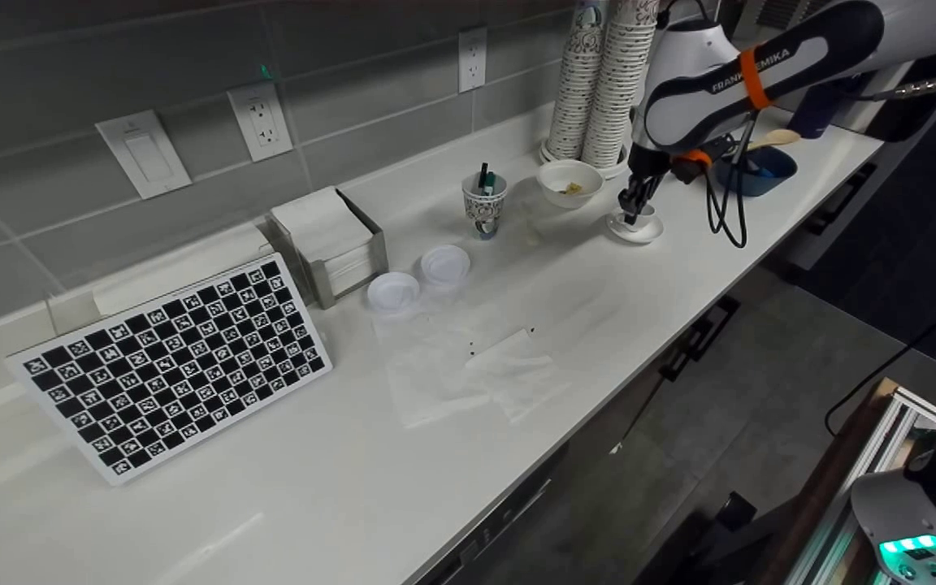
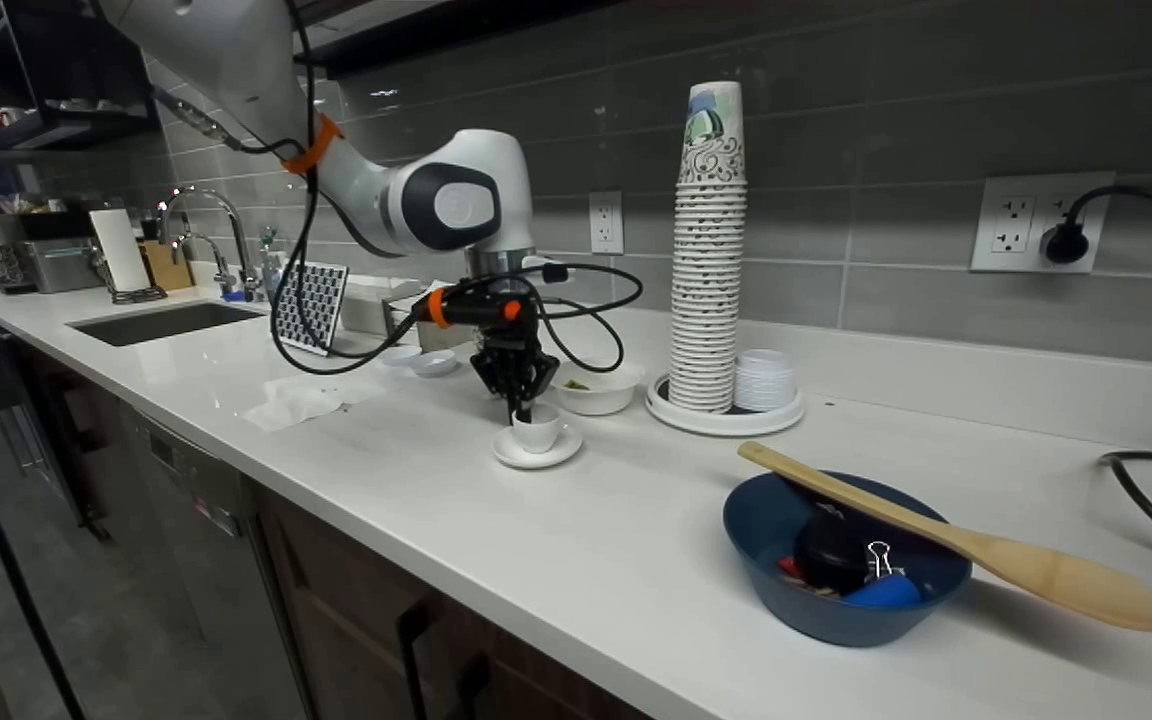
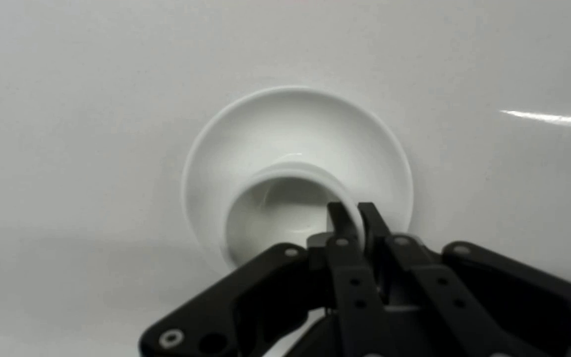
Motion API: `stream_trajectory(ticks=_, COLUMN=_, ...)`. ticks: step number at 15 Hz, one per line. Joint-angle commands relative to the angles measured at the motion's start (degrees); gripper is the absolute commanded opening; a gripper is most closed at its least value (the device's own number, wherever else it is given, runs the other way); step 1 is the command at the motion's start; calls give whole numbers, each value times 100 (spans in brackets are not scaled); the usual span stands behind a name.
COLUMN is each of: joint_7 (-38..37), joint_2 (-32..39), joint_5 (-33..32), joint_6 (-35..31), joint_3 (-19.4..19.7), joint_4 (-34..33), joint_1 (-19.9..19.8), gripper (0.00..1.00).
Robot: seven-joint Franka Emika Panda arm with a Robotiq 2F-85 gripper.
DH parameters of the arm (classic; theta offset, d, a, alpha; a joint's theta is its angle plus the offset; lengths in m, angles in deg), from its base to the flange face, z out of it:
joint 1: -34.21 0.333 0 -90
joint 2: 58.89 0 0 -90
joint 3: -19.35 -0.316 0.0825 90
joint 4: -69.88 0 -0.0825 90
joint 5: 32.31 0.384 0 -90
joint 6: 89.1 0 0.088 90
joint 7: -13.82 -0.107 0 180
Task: Remove the white mug from the plate and then put it in the white bowl closer to the wall
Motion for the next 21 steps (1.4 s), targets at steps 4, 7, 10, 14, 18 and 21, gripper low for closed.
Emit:
stream_trajectory(ticks=4, joint_7=-169, joint_2=-402, joint_5=-145, joint_6=-123, joint_3=-60, joint_4=87, joint_1=173, gripper=2)
stream_trajectory(ticks=7, joint_7=-338, joint_2=-615, joint_5=-303, joint_6=-233, joint_3=-74, joint_4=70, joint_1=338, gripper=2)
stream_trajectory(ticks=10, joint_7=-511, joint_2=-528, joint_5=-412, joint_6=-563, joint_3=-60, joint_4=-252, joint_1=427, gripper=2)
stream_trajectory(ticks=14, joint_7=-433, joint_2=-165, joint_5=-371, joint_6=-499, joint_3=-20, joint_4=-973, joint_1=351, gripper=2)
stream_trajectory(ticks=18, joint_7=-45, joint_2=461, joint_5=-177, joint_6=-442, joint_3=-119, joint_4=-1802, joint_1=206, gripper=2)
stream_trajectory(ticks=21, joint_7=-100, joint_2=978, joint_5=-124, joint_6=-167, joint_3=-170, joint_4=-2391, joint_1=208, gripper=2)
